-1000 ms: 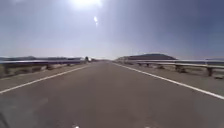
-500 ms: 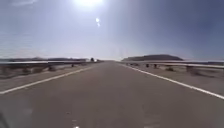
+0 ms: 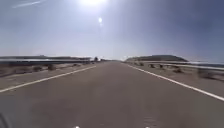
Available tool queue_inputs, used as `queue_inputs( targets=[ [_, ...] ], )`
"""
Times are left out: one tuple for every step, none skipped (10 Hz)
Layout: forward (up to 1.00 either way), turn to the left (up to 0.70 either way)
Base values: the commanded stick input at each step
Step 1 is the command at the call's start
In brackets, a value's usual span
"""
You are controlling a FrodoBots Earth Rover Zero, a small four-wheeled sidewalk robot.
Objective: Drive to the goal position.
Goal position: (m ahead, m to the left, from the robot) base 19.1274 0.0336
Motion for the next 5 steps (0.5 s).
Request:
queue_inputs(
  targets=[
    [1.00,0.00],
    [1.00,0.00],
    [1.00,0.00],
    [1.00,0.00],
    [1.00,0.00]
  ],
)
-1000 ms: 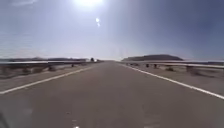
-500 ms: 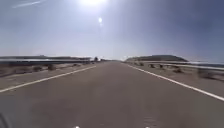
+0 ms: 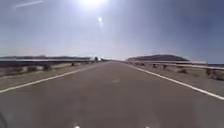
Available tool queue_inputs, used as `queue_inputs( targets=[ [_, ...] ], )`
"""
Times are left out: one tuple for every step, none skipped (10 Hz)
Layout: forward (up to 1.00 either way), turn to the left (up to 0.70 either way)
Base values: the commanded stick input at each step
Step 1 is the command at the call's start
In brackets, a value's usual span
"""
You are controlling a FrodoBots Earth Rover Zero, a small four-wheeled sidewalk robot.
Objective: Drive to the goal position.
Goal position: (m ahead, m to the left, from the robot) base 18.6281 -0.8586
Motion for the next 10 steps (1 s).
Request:
queue_inputs(
  targets=[
    [1.00,0.00],
    [1.00,0.00],
    [1.00,0.00],
    [1.00,0.00],
    [1.00,0.00],
    [1.00,0.00],
    [1.00,0.00],
    [1.00,0.00],
    [1.00,0.00],
    [1.00,0.00]
  ],
)
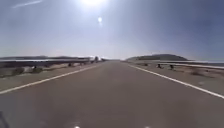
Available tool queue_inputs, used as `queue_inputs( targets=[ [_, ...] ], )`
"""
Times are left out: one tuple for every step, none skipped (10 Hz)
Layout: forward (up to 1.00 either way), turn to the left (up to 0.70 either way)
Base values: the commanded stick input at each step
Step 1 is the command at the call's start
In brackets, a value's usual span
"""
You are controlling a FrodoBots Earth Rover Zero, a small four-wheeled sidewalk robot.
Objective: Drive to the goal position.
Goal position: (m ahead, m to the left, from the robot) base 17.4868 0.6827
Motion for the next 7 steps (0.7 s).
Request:
queue_inputs(
  targets=[
    [1.00,0.00],
    [1.00,0.00],
    [1.00,0.00],
    [1.00,0.00],
    [1.00,0.00],
    [1.00,0.00],
    [1.00,0.00]
  ],
)
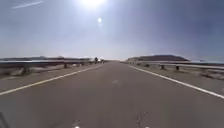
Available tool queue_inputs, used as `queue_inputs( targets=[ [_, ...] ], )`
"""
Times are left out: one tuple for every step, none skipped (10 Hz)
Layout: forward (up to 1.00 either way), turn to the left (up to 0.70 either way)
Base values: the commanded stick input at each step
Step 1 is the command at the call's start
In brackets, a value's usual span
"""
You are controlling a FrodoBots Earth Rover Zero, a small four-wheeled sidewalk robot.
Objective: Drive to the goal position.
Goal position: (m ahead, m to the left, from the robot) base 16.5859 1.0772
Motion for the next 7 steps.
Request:
queue_inputs(
  targets=[
    [1.00,0.00],
    [1.00,0.00],
    [1.00,0.00],
    [1.00,0.00],
    [1.00,0.00],
    [1.00,0.00],
    [1.00,0.00]
  ],
)
